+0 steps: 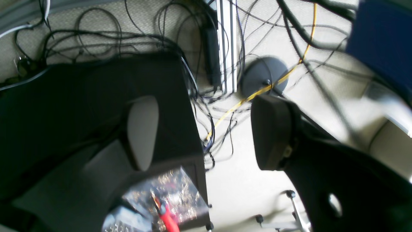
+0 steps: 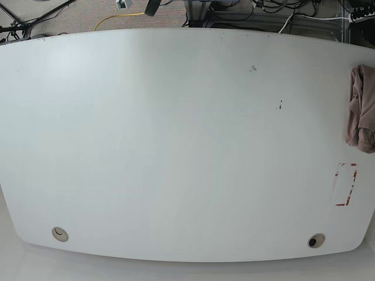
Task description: Fold the T-shirt properly
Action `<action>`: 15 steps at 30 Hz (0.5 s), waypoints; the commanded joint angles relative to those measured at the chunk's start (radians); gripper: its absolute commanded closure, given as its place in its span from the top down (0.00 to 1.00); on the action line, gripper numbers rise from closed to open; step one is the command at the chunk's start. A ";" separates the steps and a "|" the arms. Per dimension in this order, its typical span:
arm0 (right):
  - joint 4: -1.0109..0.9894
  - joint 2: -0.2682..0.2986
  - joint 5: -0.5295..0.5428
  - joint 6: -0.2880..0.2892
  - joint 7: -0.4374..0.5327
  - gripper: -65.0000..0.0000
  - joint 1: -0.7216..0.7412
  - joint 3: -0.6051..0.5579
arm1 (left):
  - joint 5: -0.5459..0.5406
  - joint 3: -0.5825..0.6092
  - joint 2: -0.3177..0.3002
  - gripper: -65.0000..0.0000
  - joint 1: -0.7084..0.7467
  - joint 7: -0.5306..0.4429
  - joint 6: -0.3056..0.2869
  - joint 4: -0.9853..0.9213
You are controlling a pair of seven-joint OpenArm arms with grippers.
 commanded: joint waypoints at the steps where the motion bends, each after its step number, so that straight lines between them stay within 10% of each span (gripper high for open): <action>1: -0.047 0.010 0.005 -0.008 0.007 0.21 0.015 0.002 | -0.004 -0.001 -0.007 0.64 -0.028 -0.008 0.011 -0.070; 15: -0.282 0.026 -0.140 -0.142 0.110 0.22 0.188 0.001 | 0.003 0.004 -0.021 0.64 -0.258 -0.006 0.302 -0.380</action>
